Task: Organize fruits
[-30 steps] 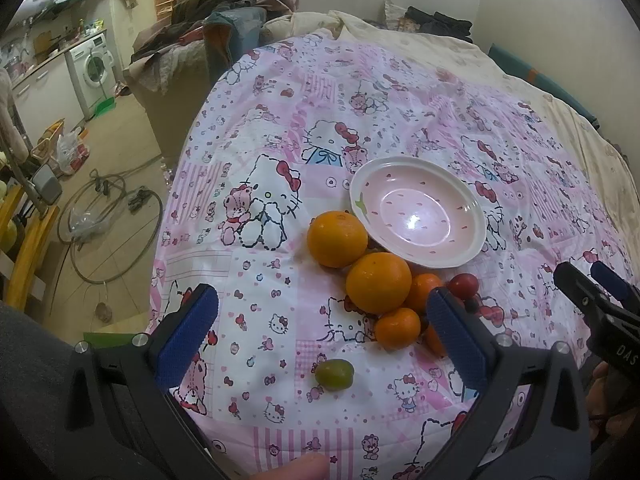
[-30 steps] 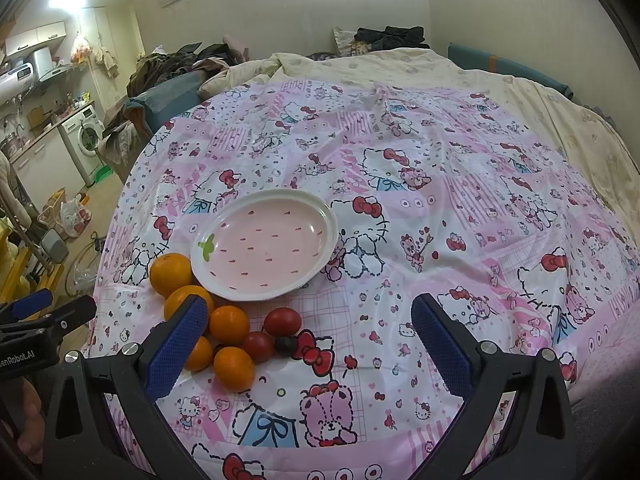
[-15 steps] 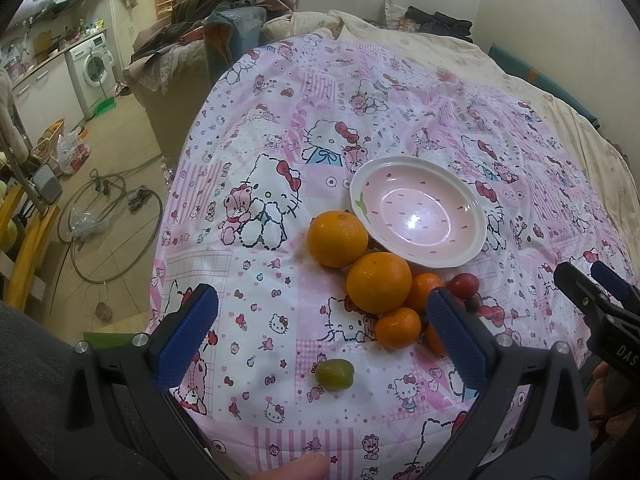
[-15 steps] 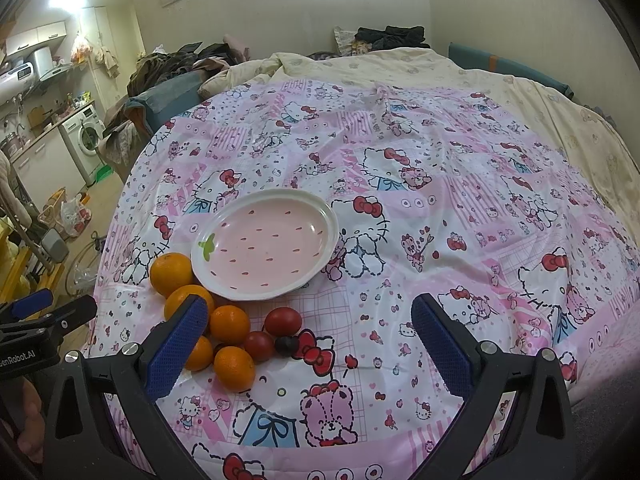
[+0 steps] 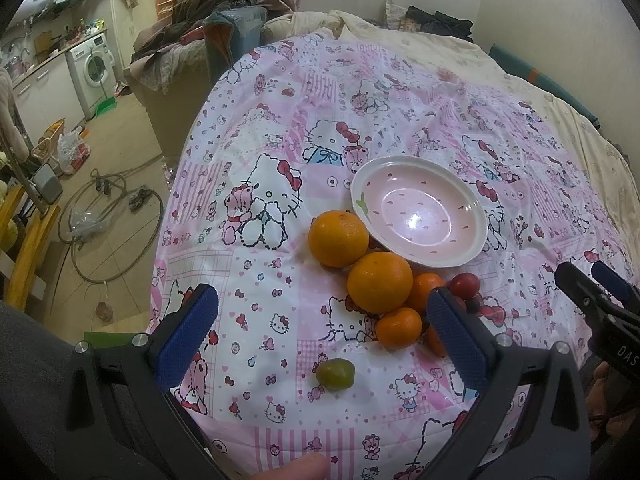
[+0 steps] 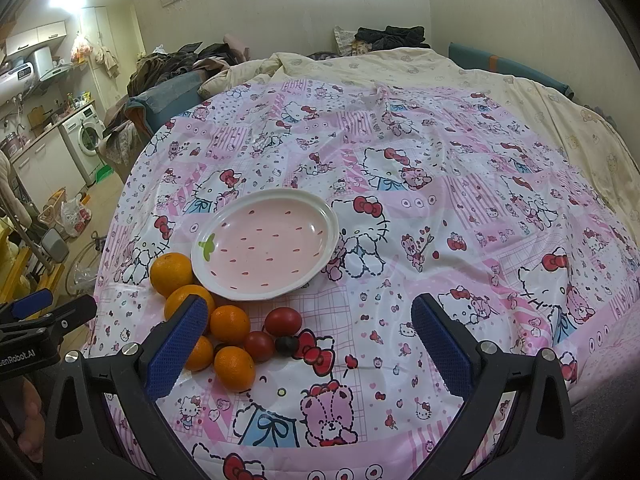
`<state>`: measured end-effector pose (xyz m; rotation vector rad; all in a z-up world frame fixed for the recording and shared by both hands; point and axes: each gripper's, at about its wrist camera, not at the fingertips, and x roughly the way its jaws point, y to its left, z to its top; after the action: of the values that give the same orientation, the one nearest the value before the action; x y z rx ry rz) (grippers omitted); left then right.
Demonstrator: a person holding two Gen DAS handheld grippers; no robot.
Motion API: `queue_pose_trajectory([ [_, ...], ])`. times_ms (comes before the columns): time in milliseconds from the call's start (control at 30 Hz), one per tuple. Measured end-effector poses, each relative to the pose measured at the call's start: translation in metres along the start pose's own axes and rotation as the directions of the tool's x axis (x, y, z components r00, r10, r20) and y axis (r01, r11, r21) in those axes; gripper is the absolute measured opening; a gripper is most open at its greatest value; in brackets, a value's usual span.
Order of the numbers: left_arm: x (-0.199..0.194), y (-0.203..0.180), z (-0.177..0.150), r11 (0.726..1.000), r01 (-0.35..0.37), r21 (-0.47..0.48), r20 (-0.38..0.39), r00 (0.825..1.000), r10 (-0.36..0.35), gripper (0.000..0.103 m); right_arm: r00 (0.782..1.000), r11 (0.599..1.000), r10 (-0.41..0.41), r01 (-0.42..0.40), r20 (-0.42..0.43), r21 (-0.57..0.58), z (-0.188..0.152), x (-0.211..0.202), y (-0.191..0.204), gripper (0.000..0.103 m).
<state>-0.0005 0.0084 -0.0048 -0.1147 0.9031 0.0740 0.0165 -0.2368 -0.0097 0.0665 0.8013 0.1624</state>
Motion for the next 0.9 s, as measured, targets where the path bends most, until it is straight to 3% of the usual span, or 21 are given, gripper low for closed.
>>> queue_pose_trajectory([
  [567,-0.001,-0.001,0.0,1.0,0.011,0.007,-0.015,1.0,-0.011,0.103,1.0,1.0,0.014,-0.014,-0.017,0.024,0.003,0.0,-0.004,0.103],
  [733,0.003,-0.002,0.013,1.0,-0.009,0.015,-0.068,0.998,0.01,0.103,0.996,0.997,0.059,-0.056,-0.073,0.043,0.019,0.004,-0.014,0.103],
  [900,0.023,0.009,0.028,0.999,-0.043,-0.028,-0.173,0.984,0.037,0.103,0.985,0.996,0.073,-0.063,-0.154,0.069,0.033,0.02,-0.029,0.103],
])
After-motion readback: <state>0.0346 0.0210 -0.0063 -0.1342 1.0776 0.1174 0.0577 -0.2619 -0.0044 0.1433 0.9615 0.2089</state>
